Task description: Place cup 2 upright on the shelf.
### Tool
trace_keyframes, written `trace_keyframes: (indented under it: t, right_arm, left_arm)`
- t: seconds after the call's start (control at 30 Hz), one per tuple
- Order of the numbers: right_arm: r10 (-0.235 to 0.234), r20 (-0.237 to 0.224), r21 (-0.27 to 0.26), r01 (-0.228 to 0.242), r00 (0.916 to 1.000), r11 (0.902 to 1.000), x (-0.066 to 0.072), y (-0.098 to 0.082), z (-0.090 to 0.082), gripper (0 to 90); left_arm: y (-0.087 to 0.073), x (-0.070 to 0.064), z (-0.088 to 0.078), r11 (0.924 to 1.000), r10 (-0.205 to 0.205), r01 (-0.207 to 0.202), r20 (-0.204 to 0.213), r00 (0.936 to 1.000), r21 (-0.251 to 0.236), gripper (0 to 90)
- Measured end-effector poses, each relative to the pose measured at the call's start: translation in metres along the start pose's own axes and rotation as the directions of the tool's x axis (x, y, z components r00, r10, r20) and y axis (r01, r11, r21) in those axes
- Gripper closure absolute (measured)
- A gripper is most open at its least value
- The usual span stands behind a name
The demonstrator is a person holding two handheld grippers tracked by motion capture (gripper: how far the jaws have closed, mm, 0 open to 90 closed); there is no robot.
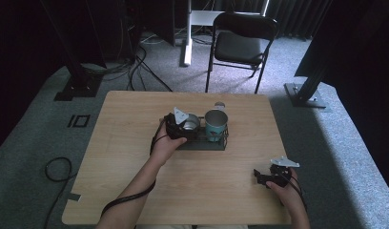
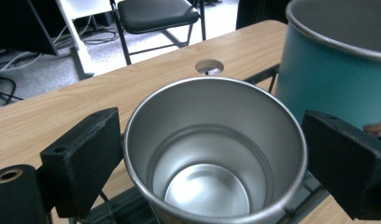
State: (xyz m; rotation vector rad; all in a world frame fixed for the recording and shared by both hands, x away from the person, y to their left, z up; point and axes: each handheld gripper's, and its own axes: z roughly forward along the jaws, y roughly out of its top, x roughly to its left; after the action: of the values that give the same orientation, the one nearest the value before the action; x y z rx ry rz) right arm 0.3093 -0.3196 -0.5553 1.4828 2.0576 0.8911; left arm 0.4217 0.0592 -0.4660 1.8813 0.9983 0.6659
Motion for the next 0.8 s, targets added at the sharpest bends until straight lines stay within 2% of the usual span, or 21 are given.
trace_keyframes:
  t: [0.17, 0.6, 0.8]
  right_arm:
    - [0.000, 0.000, 0.000, 0.000, 1.0000, 1.0000, 0.000, 0.000, 0.000, 11.4]
    - [0.000, 0.000, 0.001, 0.000, 1.0000, 1.0000, 0.000, 0.000, 0.000, 11.4]
    - [-0.001, 0.001, 0.000, 0.001, 1.0000, 1.0000, 0.000, 0.000, 0.000, 11.4]
  left_arm:
    - [-0.003, 0.002, -0.006, 0.9998, -0.018, 0.018, 0.014, 0.9997, 0.001, 8.0]
    - [-0.007, 0.003, -0.023, 0.9998, 0.005, -0.004, 0.047, 0.9989, -0.020, 8.0]
    - [-0.011, 0.008, -0.033, 0.9996, 0.000, 0.002, 0.057, 0.9984, -0.029, 8.0]
